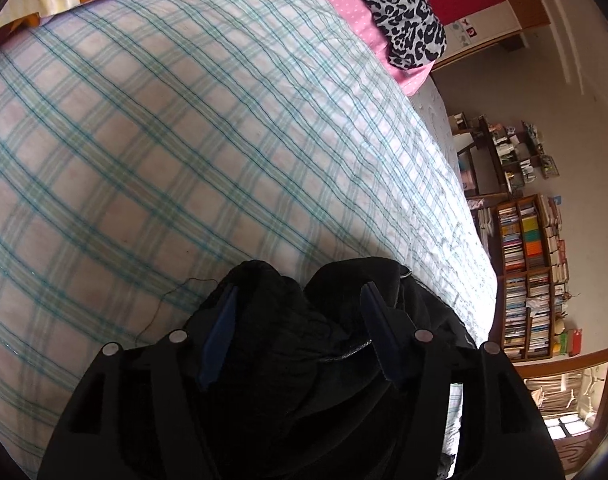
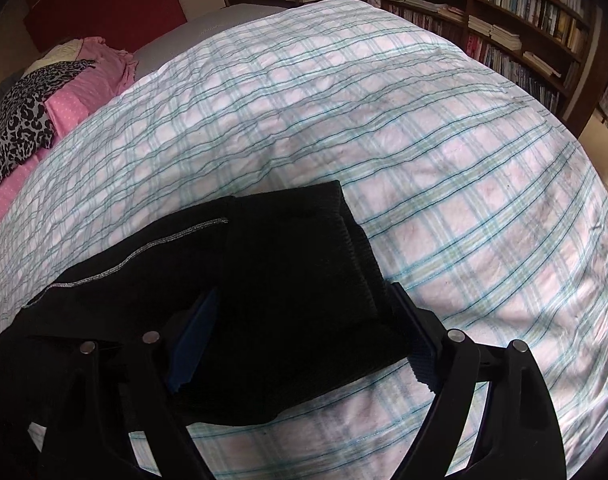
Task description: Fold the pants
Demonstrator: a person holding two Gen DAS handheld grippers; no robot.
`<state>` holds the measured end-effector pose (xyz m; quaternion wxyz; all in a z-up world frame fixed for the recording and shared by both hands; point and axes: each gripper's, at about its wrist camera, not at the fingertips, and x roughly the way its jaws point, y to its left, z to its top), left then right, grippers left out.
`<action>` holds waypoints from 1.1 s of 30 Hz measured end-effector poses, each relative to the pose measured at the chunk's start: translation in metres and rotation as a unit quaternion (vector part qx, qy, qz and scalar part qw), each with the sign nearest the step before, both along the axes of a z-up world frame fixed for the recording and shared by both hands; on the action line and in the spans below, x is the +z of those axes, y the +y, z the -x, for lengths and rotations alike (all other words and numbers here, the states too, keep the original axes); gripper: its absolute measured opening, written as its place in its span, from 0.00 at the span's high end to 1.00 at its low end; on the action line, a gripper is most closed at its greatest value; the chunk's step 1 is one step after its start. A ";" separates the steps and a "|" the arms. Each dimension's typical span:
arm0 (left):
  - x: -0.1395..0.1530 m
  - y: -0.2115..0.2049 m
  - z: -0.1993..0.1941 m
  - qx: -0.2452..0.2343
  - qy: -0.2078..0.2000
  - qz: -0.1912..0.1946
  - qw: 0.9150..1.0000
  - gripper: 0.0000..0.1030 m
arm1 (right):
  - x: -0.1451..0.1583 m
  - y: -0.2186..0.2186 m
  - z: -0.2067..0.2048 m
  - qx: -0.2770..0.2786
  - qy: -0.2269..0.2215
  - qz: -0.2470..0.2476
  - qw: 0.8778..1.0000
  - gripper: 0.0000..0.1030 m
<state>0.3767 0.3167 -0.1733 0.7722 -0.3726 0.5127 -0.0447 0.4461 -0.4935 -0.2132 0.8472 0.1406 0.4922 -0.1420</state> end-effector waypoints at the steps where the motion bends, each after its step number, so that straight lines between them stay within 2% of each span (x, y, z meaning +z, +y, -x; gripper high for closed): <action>1: 0.001 -0.005 -0.002 -0.006 0.003 -0.018 1.000 0.42 | 0.001 0.005 0.000 0.008 0.005 0.021 1.000 0.37; 2: 0.002 -0.010 -0.004 -0.008 0.014 -0.044 0.999 0.64 | 0.003 0.009 0.000 0.017 0.005 0.031 0.999 0.43; 3: 0.000 -0.011 -0.004 -0.003 0.025 -0.056 0.998 0.77 | 0.006 0.013 0.001 0.025 0.000 0.037 0.999 0.56; 4: 0.000 -0.007 -0.002 0.012 0.023 -0.046 0.999 0.80 | 0.011 0.016 0.002 0.031 -0.004 0.044 0.999 0.66; 6: 0.009 0.001 0.004 0.043 0.011 -0.047 0.998 0.84 | 0.023 0.018 0.007 0.032 -0.017 0.043 0.998 0.71; 10: 0.040 0.037 0.020 0.111 -0.034 -0.041 0.992 0.88 | 0.059 0.018 0.026 0.023 -0.069 0.030 0.997 0.72; 13: 0.052 0.053 0.027 0.130 -0.047 -0.043 0.989 0.88 | 0.084 0.013 0.042 0.009 -0.102 0.026 0.994 0.72; 15: 0.055 0.056 0.029 0.137 -0.048 -0.043 0.988 0.88 | 0.089 0.006 0.049 -0.002 -0.109 0.014 0.994 0.72; 19: 0.045 0.057 0.023 0.146 -0.042 -0.038 0.988 0.88 | 0.064 -0.001 0.051 -0.006 -0.069 0.014 0.998 0.71; 20: 0.041 0.055 0.019 0.143 -0.038 -0.042 0.988 0.88 | 0.053 -0.003 0.050 -0.010 -0.057 0.005 0.998 0.69; 22: 0.032 0.047 0.012 0.137 -0.025 -0.053 0.989 0.87 | 0.036 -0.009 0.049 -0.021 -0.045 -0.017 0.999 0.53; 23: 0.028 0.044 0.010 0.135 -0.019 -0.056 0.989 0.86 | 0.030 -0.012 0.050 -0.029 -0.042 -0.020 0.998 0.50; 25: 0.023 0.041 0.007 0.138 -0.007 -0.068 0.988 0.80 | 0.024 -0.019 0.053 -0.050 -0.042 -0.036 0.997 0.38; 27: 0.024 0.041 0.007 0.142 -0.002 -0.077 0.987 0.73 | 0.026 -0.030 0.060 -0.077 -0.053 -0.054 0.994 0.36; 28: 0.026 0.041 0.008 0.141 -0.004 -0.082 0.987 0.67 | 0.028 -0.036 0.063 -0.088 -0.058 -0.060 0.993 0.36; 29: 0.030 0.040 0.010 0.140 -0.006 -0.093 0.986 0.57 | 0.032 -0.041 0.066 -0.098 -0.062 -0.059 0.992 0.36; 30: 0.034 0.040 0.013 0.139 -0.008 -0.108 0.984 0.52 | 0.037 -0.046 0.068 -0.106 -0.064 -0.052 0.991 0.36; 31: 0.039 0.038 0.016 0.137 -0.011 -0.126 0.983 0.49 | 0.041 -0.050 0.069 -0.113 -0.067 -0.047 0.990 0.36; 33: 0.049 0.034 0.018 0.125 -0.014 -0.164 0.978 0.48 | 0.048 -0.055 0.068 -0.111 -0.074 -0.055 0.990 0.36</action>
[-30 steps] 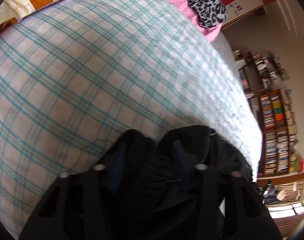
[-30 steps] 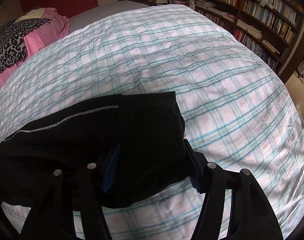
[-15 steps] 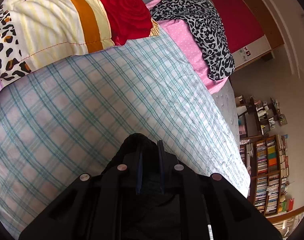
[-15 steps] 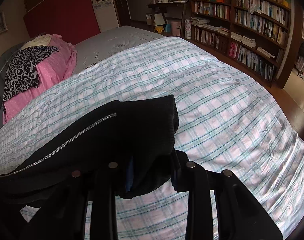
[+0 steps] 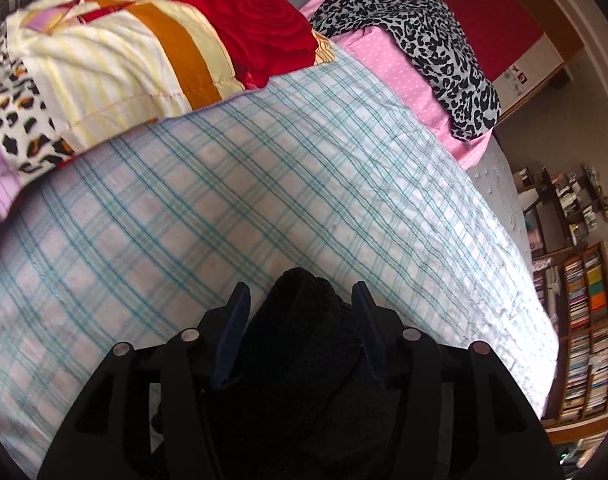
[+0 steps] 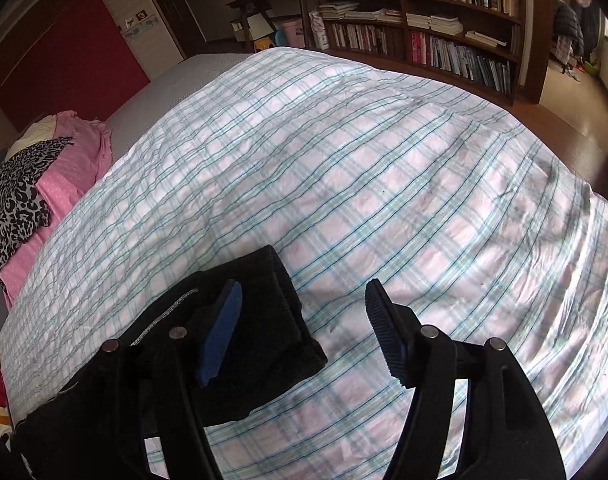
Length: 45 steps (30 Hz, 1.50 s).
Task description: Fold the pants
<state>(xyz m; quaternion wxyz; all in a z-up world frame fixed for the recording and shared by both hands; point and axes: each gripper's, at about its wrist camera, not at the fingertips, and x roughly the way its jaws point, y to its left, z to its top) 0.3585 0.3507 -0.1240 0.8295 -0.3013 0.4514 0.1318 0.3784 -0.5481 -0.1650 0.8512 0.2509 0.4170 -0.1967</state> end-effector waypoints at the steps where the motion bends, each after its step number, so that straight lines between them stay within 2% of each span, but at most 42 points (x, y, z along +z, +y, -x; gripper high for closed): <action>1: 0.005 -0.003 0.002 -0.007 -0.004 -0.015 1.000 0.48 | 0.003 -0.001 -0.003 0.003 -0.002 -0.003 1.000 0.36; 3: 0.016 -0.012 0.002 -0.027 -0.014 -0.043 0.999 0.47 | 0.005 0.000 -0.013 0.015 -0.001 -0.008 1.000 0.36; 6: 0.026 -0.032 -0.004 -0.074 -0.025 -0.081 0.994 0.41 | 0.004 0.010 -0.033 0.033 0.007 -0.004 0.999 0.36; 8: 0.029 -0.045 -0.010 -0.106 -0.026 -0.089 0.990 0.40 | 0.000 0.020 -0.047 0.053 0.014 -0.004 0.999 0.36; 9: 0.030 -0.053 -0.014 -0.123 -0.028 -0.094 0.988 0.40 | -0.002 0.026 -0.054 0.067 0.019 0.005 0.998 0.36; 11: 0.030 -0.068 -0.022 -0.165 -0.030 -0.109 0.980 0.31 | -0.007 0.042 -0.068 0.101 0.035 0.038 0.994 0.36; 14: 0.025 -0.091 -0.035 -0.239 -0.034 -0.153 0.958 0.28 | -0.017 0.064 -0.083 0.162 0.056 0.076 0.982 0.36; 17: 0.013 -0.109 -0.048 -0.320 -0.024 -0.198 0.926 0.26 | -0.027 0.080 -0.091 0.208 0.070 0.099 0.970 0.35; 19: 0.002 -0.115 -0.054 -0.352 -0.011 -0.225 0.908 0.26 | -0.031 0.085 -0.094 0.221 0.072 0.107 0.967 0.30; 22: -0.015 -0.119 -0.063 -0.382 0.011 -0.241 0.892 0.26 | -0.035 0.086 -0.097 0.233 0.073 0.109 0.964 0.29; 24: -0.025 -0.122 -0.067 -0.409 0.025 -0.236 0.881 0.26 | -0.036 0.087 -0.098 0.243 0.076 0.111 0.961 0.29; 28: -0.044 -0.130 -0.073 -0.444 0.053 -0.244 0.860 0.26 | -0.041 0.091 -0.101 0.277 0.090 0.131 0.948 0.28; 30: -0.051 -0.132 -0.076 -0.447 0.065 -0.244 0.858 0.30 | -0.043 0.089 -0.103 0.282 0.091 0.126 0.947 0.28; 31: -0.053 -0.133 -0.077 -0.448 0.070 -0.239 0.858 0.42 | -0.043 0.088 -0.103 0.283 0.091 0.122 0.947 0.28; 32: -0.055 -0.134 -0.079 -0.448 0.075 -0.232 0.860 0.59 | -0.042 0.087 -0.103 0.284 0.090 0.122 0.947 0.28; 33: -0.056 -0.134 -0.080 -0.447 0.077 -0.224 0.862 0.67 | -0.042 0.087 -0.102 0.284 0.091 0.128 0.946 0.31; 34: -0.057 -0.136 -0.080 -0.446 0.076 -0.222 0.864 0.76 | -0.042 0.088 -0.102 0.282 0.095 0.138 0.945 0.46; 35: -0.056 -0.139 -0.078 -0.443 0.074 -0.232 0.863 0.86 | -0.043 0.087 -0.101 0.275 0.103 0.149 0.944 0.55; 37: -0.056 -0.141 -0.076 -0.434 0.070 -0.240 0.866 0.90 | -0.040 0.080 -0.098 0.259 0.101 0.154 0.948 0.81; 42: -0.035 -0.133 -0.068 -0.393 0.039 -0.220 0.892 0.95 | -0.019 0.057 -0.087 0.224 0.052 0.110 0.967 0.83; 43: -0.029 -0.132 -0.065 -0.388 0.034 -0.221 0.894 0.98 | -0.016 0.052 -0.086 0.208 0.046 0.100 0.972 0.73; 45: -0.018 -0.131 -0.060 -0.384 0.019 -0.224 0.896 0.98 | -0.010 0.034 -0.084 0.159 0.033 0.077 0.984 0.52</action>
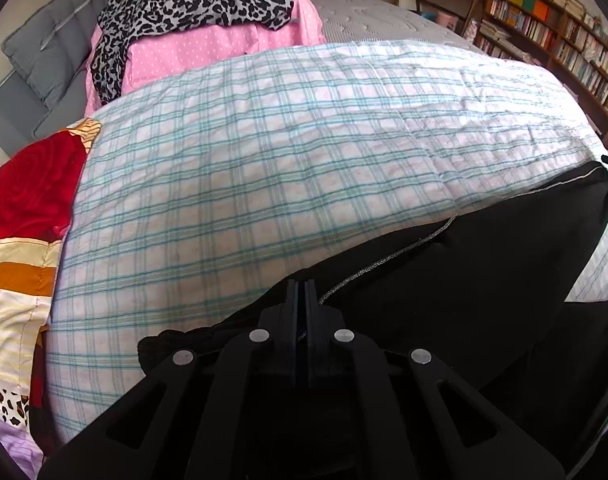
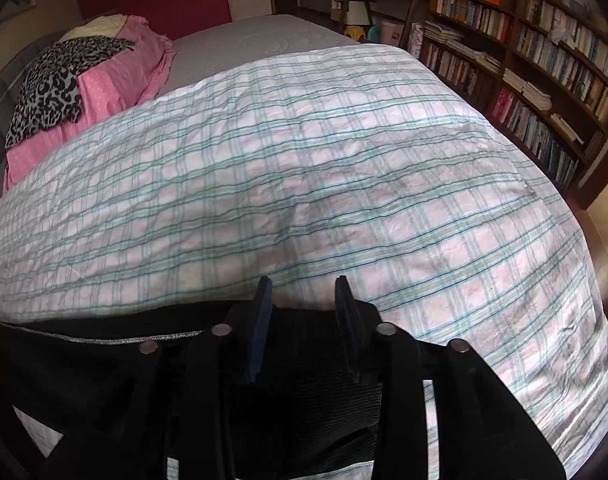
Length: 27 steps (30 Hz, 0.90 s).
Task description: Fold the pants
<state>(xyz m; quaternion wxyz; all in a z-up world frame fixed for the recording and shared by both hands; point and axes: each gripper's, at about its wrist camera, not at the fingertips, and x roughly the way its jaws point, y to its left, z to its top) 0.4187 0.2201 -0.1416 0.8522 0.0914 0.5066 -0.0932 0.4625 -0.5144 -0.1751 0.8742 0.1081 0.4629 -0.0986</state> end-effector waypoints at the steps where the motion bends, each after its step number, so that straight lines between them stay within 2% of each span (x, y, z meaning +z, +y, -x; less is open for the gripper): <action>1: 0.005 0.000 0.002 0.000 -0.005 0.004 1.000 0.98 | 0.002 -0.011 0.002 -0.023 -0.010 -0.021 0.999 0.52; 4: 0.015 0.000 0.006 0.002 -0.013 0.011 1.000 0.98 | -0.005 -0.035 0.002 -0.075 0.008 -0.063 0.995 0.52; 7: 0.016 0.001 0.008 0.001 -0.013 0.013 1.000 0.98 | -0.024 -0.043 -0.001 -0.079 0.055 -0.100 0.990 0.51; 10: 0.013 0.002 0.006 0.008 -0.008 0.020 1.000 0.98 | -0.033 -0.035 -0.004 -0.072 0.066 -0.080 0.992 0.53; 11: 0.012 0.001 0.006 0.010 -0.008 0.021 1.000 0.98 | -0.031 -0.031 -0.004 -0.066 0.064 -0.072 0.993 0.61; 12: 0.012 0.001 0.007 0.013 -0.009 0.023 1.000 0.98 | -0.030 -0.027 -0.005 -0.057 0.062 -0.070 0.994 0.78; 13: 0.013 0.001 0.008 0.016 -0.011 0.024 1.000 0.98 | -0.026 -0.023 -0.004 -0.058 0.061 -0.056 0.995 0.86; 15: 0.016 0.002 0.011 0.021 -0.015 0.028 0.999 0.98 | -0.015 -0.020 0.000 -0.054 0.045 -0.055 0.996 0.90; 20: 0.036 0.006 0.028 0.033 -0.038 0.042 0.998 0.98 | 0.038 -0.024 0.032 -0.051 -0.034 -0.072 0.995 0.90; 27: 0.074 0.013 0.073 0.044 -0.080 0.063 0.994 0.98 | 0.106 -0.028 0.110 -0.034 -0.129 -0.089 0.987 0.91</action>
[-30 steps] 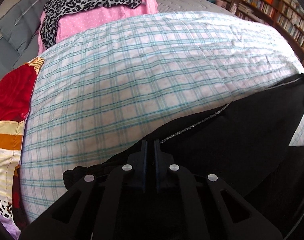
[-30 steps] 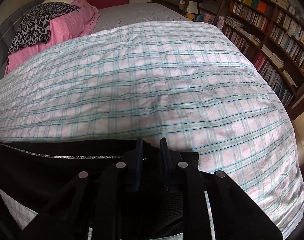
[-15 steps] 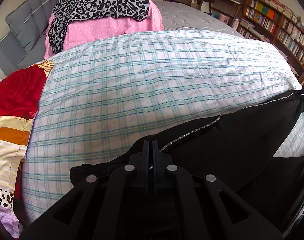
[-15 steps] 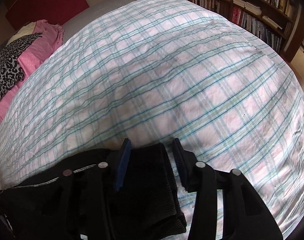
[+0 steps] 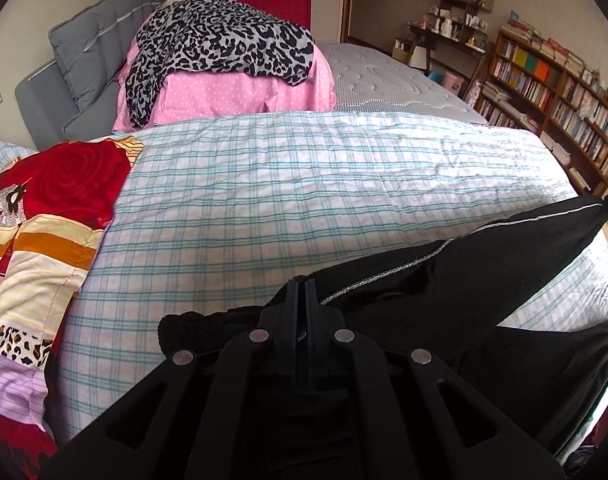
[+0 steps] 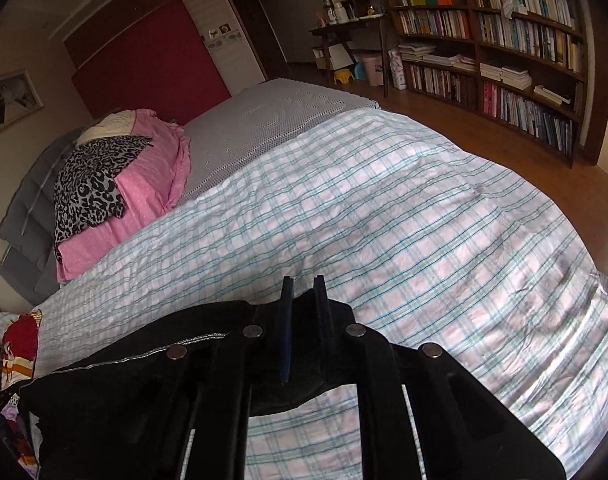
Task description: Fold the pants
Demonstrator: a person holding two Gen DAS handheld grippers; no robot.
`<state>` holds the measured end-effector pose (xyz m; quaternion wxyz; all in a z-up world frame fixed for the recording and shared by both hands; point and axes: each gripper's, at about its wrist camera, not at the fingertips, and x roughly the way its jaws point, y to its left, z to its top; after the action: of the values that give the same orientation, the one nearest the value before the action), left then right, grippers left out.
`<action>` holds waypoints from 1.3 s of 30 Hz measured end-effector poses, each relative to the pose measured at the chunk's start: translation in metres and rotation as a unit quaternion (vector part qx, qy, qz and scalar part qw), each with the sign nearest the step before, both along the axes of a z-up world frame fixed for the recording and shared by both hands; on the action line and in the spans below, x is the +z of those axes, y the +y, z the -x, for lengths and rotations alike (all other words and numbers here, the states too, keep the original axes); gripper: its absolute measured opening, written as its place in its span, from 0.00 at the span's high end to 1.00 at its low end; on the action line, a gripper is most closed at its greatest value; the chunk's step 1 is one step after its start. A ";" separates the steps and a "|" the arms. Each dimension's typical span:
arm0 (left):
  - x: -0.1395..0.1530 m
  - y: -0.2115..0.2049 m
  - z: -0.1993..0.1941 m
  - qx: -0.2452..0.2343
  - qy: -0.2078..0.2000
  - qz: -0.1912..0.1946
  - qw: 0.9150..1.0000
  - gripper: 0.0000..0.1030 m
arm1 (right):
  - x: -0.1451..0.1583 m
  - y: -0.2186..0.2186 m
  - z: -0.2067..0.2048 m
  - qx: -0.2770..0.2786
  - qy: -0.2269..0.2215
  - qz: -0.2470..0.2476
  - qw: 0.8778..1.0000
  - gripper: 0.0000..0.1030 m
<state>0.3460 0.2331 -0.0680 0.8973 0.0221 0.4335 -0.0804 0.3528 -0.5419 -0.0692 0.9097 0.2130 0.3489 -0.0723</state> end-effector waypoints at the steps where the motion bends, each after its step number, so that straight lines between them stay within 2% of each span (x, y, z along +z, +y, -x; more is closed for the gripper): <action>1: 0.004 0.002 0.009 0.001 -0.005 0.003 1.000 0.98 | 0.004 -0.001 0.013 0.000 -0.007 -0.002 1.000 0.91; 6: 0.019 0.015 0.060 0.020 -0.028 0.018 0.999 1.00 | 0.008 -0.009 0.084 -0.016 -0.028 -0.019 0.999 0.91; 9: 0.026 0.030 0.096 0.031 -0.043 0.045 0.998 1.00 | 0.000 -0.011 0.131 -0.024 -0.035 -0.034 0.999 0.91; 14: 0.008 0.039 0.138 0.034 -0.015 0.071 0.997 1.00 | -0.019 0.000 0.189 -0.029 -0.023 -0.023 0.999 0.91; 18: -0.012 0.035 0.141 0.049 0.024 0.115 0.992 1.00 | -0.039 0.011 0.228 -0.045 -0.024 -0.039 0.998 0.91; 22: -0.015 0.013 0.122 0.039 0.036 0.119 0.992 0.98 | -0.062 0.017 0.254 -0.056 -0.008 -0.051 0.997 0.91; 24: -0.010 0.002 0.108 0.035 0.026 0.108 0.993 0.73 | -0.071 0.016 0.263 -0.060 -0.001 -0.058 0.997 0.91; 25: -0.006 -0.002 0.100 0.034 0.014 0.105 0.994 0.39 | -0.075 0.015 0.265 -0.061 0.003 -0.062 0.996 0.91; 26: -0.001 -0.008 0.093 0.027 -0.005 0.107 0.994 0.28 | -0.079 0.015 0.266 -0.063 0.007 -0.062 0.996 0.91; 28: 0.005 -0.019 0.073 0.003 -0.025 0.096 0.995 0.28 | -0.084 0.012 0.266 -0.065 0.011 -0.065 0.996 0.91; 31: 0.005 -0.037 0.042 -0.030 -0.037 0.061 0.997 0.13 | -0.088 0.012 0.261 -0.065 0.017 -0.065 0.996 0.91; 36: -0.015 -0.053 -0.008 -0.074 -0.004 0.026 0.997 0.12 | -0.099 0.007 0.255 -0.070 0.034 -0.070 0.995 0.91; 39: -0.035 -0.059 -0.032 -0.100 0.030 0.012 0.994 0.12 | -0.105 0.005 0.250 -0.073 0.043 -0.069 0.994 0.91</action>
<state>0.3782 0.1739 -0.1028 0.8714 0.0527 0.4549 -0.1757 0.1026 -0.5366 -0.1739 0.8693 0.2965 0.3756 -0.1237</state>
